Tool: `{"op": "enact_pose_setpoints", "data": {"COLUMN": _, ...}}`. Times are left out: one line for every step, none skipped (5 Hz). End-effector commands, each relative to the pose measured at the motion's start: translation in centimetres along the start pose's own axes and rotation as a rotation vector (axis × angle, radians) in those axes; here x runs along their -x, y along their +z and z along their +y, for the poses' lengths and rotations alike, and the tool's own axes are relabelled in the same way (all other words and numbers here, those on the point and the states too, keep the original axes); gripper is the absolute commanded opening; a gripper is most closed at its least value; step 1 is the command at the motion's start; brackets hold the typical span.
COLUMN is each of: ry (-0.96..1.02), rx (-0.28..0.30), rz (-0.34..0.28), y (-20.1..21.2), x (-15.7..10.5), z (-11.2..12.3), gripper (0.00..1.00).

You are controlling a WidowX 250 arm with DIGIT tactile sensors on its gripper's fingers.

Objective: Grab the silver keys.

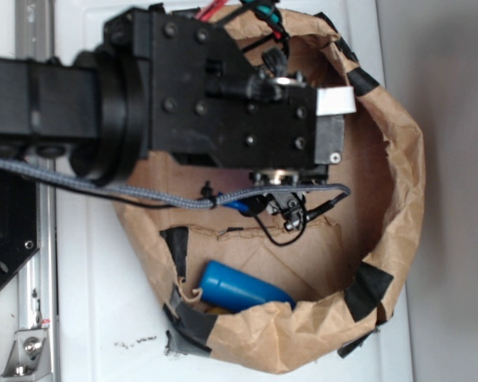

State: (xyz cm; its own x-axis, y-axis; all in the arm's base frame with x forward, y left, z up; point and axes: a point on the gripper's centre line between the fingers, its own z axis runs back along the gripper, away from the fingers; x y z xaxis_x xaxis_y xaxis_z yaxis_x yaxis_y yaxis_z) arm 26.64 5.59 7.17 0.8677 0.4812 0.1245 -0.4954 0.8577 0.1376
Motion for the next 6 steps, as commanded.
{"op": "enact_pose_setpoints", "data": {"ry": -0.013, "rx": -0.084, "rz": -0.079, "y": 1.2, "x": -2.3, "z": 4.7, "gripper": 1.00}}
{"op": "enact_pose_setpoints", "data": {"ry": -0.014, "rx": -0.142, "rz": -0.069, "y": 1.3, "x": -1.9, "z": 5.8, "gripper": 1.00}}
{"op": "enact_pose_setpoints", "data": {"ry": -0.028, "rx": -0.184, "rz": -0.058, "y": 1.0, "x": -1.2, "z": 7.1, "gripper": 1.00}}
{"op": "enact_pose_setpoints", "data": {"ry": -0.044, "rx": -0.187, "rz": -0.063, "y": 0.6, "x": -0.5, "z": 7.8, "gripper": 1.00}}
{"op": "enact_pose_setpoints", "data": {"ry": -0.049, "rx": -0.189, "rz": -0.076, "y": 0.0, "x": -0.1, "z": 8.2, "gripper": 1.00}}
{"op": "enact_pose_setpoints", "data": {"ry": -0.048, "rx": -0.191, "rz": -0.089, "y": -0.6, "x": 0.0, "z": 8.4, "gripper": 1.00}}
